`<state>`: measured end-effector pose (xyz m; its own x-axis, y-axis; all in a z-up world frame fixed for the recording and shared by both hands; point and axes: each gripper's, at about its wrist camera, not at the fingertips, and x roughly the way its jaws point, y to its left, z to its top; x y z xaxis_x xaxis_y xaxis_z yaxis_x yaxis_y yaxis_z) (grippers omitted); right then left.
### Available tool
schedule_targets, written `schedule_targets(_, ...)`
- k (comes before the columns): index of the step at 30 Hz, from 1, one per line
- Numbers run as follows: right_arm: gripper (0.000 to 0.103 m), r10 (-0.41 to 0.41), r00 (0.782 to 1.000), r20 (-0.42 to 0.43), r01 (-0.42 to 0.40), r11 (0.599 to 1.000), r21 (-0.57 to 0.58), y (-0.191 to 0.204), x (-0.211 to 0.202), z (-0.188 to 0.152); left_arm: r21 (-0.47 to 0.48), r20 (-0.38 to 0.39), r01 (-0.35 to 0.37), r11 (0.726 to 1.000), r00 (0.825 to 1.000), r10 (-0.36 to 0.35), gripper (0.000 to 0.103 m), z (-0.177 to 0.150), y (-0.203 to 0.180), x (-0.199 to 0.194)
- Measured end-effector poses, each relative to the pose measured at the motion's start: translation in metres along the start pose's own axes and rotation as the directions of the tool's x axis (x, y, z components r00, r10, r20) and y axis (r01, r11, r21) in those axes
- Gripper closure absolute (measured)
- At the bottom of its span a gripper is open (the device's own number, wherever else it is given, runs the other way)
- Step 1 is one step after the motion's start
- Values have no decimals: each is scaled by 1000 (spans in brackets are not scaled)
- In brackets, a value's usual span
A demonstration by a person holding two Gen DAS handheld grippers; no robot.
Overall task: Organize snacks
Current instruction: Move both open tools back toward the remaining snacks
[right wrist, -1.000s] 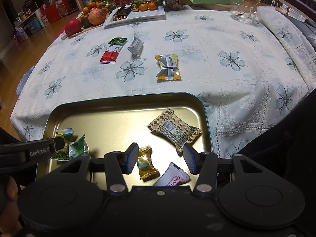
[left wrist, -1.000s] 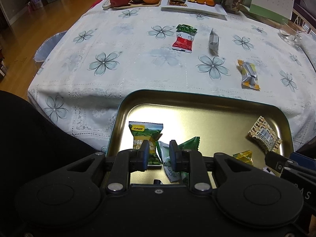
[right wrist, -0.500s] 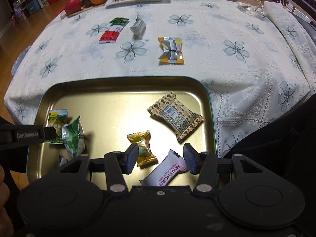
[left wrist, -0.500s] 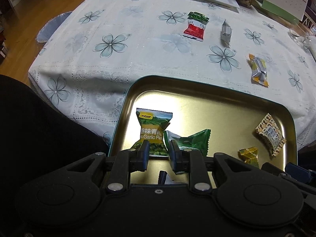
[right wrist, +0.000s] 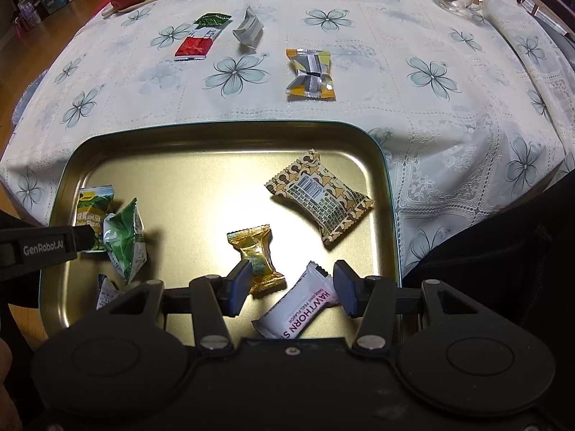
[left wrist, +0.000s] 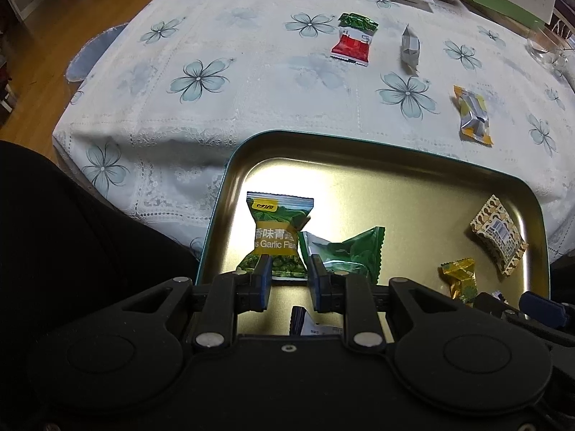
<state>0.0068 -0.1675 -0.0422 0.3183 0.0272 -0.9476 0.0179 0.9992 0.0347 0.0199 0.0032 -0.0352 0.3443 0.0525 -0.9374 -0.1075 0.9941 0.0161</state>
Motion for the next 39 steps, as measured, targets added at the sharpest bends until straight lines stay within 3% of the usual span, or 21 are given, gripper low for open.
schedule_targets(13,50,5,998,-64,-5,1000,4,2,7,0,1,-37,2,1000,999,-2,72,0,1,3)
schedule_targets(24,51,78,983,-167,-77,997,13,-5,10,15,28,-108,-22,999,994,24,72,18,1,3)
schedule_targets(32,51,112,978,-174,-105,993,50,-20,6,79,22,-119,32,999,992,-30,72,74,1,-3)
schedule_targets(39,50,93,984,-155,-76,991,109,-36,19,169,53,-77,-5,999,997,9,72,139,-13,6)
